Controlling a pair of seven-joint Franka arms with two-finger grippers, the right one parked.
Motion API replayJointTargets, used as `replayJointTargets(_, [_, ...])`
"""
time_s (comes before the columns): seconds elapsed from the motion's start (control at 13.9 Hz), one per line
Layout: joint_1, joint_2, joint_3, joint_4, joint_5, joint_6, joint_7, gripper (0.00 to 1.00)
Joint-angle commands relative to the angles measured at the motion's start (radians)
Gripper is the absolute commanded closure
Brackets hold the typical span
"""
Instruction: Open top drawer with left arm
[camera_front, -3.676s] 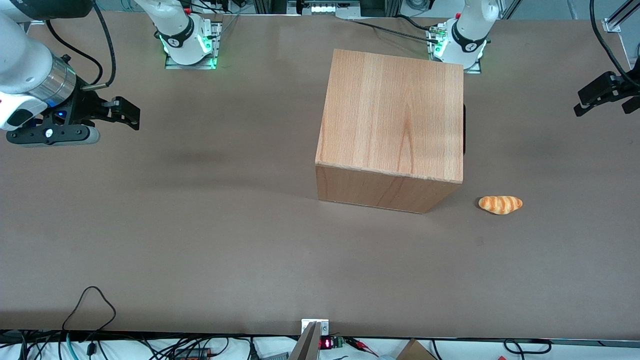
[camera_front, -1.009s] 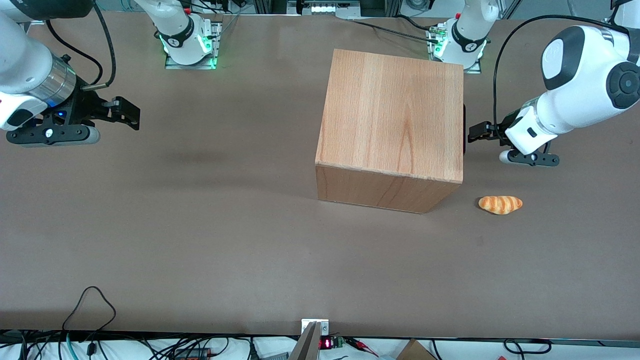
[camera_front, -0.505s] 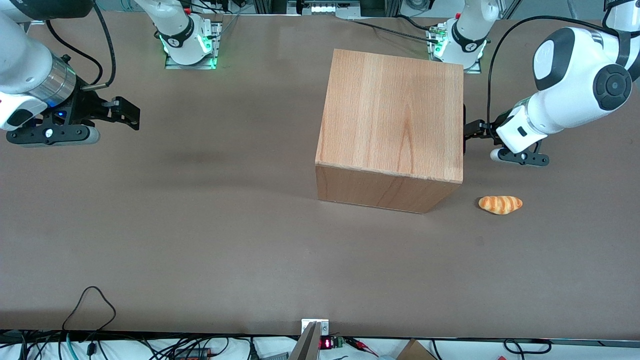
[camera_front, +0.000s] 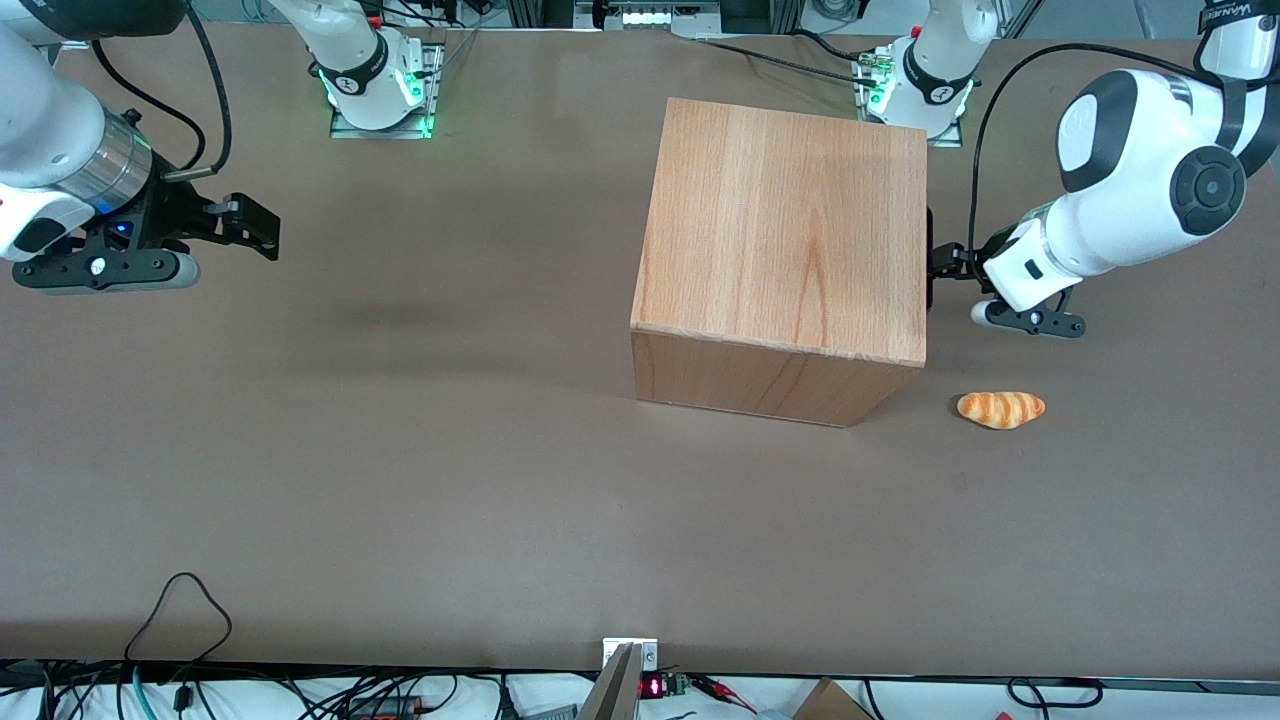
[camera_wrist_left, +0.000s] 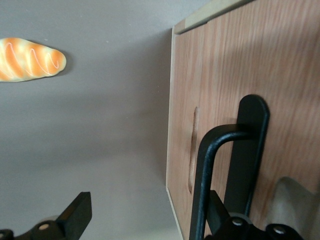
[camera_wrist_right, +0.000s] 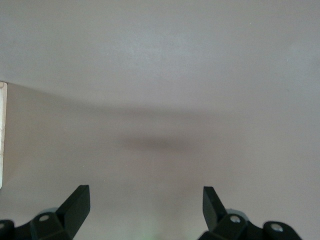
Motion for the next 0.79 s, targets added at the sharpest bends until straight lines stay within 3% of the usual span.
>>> replayJointTargets(0.0, [0.007,0.020,-0.006,-0.006,-0.032,0.015,0.051,0.00])
replayJointTargets(0.72, [0.171,0.032,0.000,0.005,-0.016,0.019,0.102,0.00])
